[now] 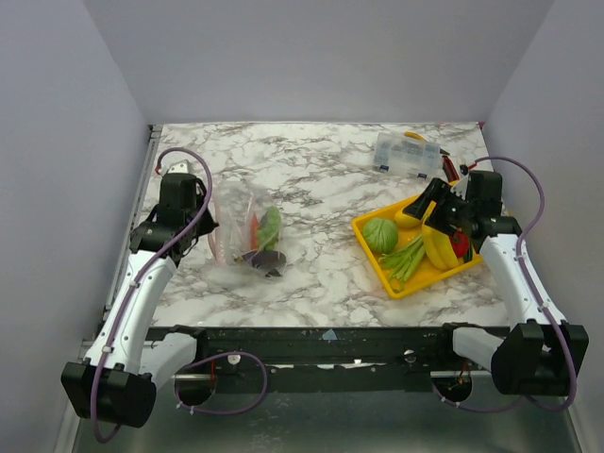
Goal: Place the food in the zip-top bag and seal the zipper
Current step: Adjust the zipper food storage bag at the center of the board, then pick up the fake vegetable from the bin.
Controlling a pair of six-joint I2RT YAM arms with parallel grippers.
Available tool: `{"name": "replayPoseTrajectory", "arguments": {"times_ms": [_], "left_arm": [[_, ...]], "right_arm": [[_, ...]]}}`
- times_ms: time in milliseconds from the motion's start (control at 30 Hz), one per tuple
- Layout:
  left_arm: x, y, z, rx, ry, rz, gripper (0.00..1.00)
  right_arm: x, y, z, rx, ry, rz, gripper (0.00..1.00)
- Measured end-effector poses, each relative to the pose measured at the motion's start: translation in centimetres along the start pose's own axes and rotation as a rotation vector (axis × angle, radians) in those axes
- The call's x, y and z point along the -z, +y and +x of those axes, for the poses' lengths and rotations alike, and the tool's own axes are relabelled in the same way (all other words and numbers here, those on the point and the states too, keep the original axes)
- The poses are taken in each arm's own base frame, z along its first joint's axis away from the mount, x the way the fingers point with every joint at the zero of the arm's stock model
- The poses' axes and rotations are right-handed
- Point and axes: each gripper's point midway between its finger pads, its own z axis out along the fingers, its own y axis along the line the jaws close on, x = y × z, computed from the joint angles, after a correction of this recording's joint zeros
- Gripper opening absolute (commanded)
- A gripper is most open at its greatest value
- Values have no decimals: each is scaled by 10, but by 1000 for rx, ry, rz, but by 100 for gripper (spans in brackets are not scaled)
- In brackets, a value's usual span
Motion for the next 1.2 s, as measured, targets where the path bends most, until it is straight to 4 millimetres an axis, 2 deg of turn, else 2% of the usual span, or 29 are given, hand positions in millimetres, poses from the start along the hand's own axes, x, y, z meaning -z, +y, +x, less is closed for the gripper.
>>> {"name": "replayPoseTrajectory", "arguments": {"times_ms": [167, 300, 433, 533, 700, 800, 1000, 1133, 1200], "left_arm": [[-3, -29, -16, 35, 17, 102, 0], [-5, -66, -31, 51, 54, 233, 0], [-3, -100, -34, 21, 100, 346, 0], [1, -112, -31, -7, 117, 397, 0], [7, -117, -31, -43, 98, 451, 0], [17, -127, -23, -83, 95, 513, 0], [44, -168, -1, -174, 118, 691, 0], [58, -194, 20, -152, 173, 768, 0], [57, -201, 30, -119, 212, 786, 0]], "right_arm": [[-7, 1, 1, 1, 9, 0, 75], [-20, 1, 11, 6, 35, 44, 74], [-27, 1, 17, -1, 33, 94, 72], [-29, -13, 10, -44, -14, 181, 73], [-29, -41, -3, -125, -105, 347, 78], [-30, -50, -7, -150, -136, 399, 78], [-31, -63, -15, -190, -172, 463, 77], [-27, -66, -20, -204, -196, 475, 78], [-24, -67, -22, -202, -211, 484, 78]]}}
